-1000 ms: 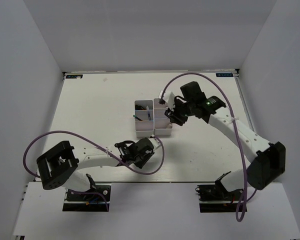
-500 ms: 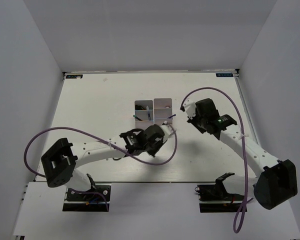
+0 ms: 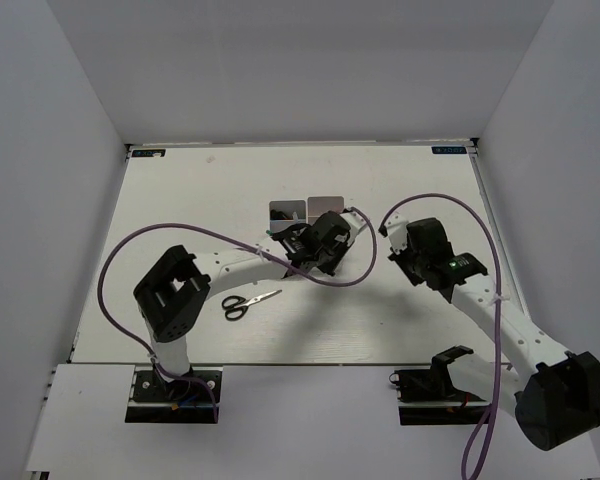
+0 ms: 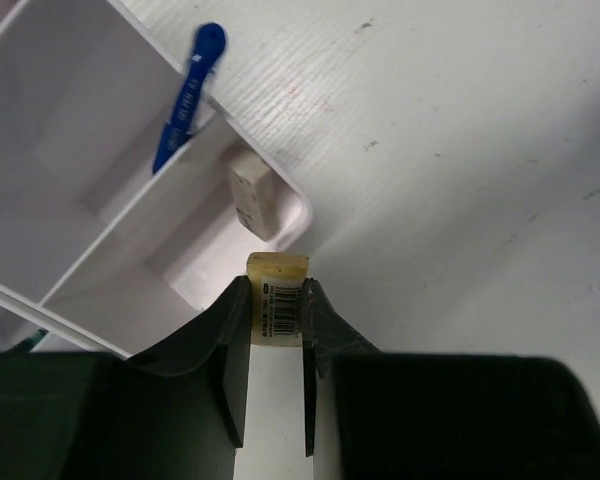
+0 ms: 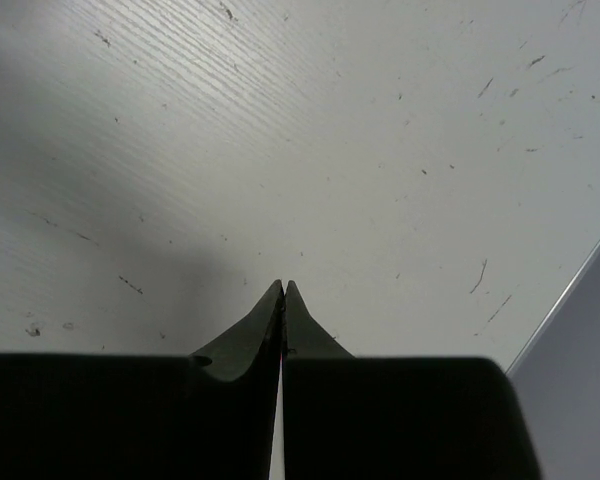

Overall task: Sort the stationery into containers
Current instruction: Place the stationery in the storage box.

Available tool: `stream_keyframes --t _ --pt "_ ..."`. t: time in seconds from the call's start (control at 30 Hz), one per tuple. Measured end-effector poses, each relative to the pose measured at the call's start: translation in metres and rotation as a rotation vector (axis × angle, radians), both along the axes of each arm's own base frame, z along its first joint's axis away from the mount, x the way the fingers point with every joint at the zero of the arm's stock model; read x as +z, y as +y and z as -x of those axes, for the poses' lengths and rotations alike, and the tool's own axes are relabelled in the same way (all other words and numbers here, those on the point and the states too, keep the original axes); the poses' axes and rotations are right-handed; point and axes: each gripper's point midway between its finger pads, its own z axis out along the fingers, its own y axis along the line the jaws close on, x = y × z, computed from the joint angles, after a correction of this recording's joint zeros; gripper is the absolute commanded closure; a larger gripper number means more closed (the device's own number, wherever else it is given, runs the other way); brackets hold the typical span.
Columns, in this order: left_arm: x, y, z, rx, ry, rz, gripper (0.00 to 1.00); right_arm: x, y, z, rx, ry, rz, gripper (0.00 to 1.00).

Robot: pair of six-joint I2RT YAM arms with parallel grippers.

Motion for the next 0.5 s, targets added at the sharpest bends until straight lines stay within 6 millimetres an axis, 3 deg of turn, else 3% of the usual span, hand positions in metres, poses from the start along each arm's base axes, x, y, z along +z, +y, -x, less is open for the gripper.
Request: stream_keyframes --t 0.2,0.5 --pt "0.001 0.008 -0.018 0.044 -0.010 0.001 0.88 -0.009 0.000 0.006 -0.009 0.025 -0.028 1.00" --pt "0.004 0.012 -0.024 0.055 -0.015 0.006 0.88 -0.018 0.000 0.012 -0.009 0.057 -0.048 1.00"
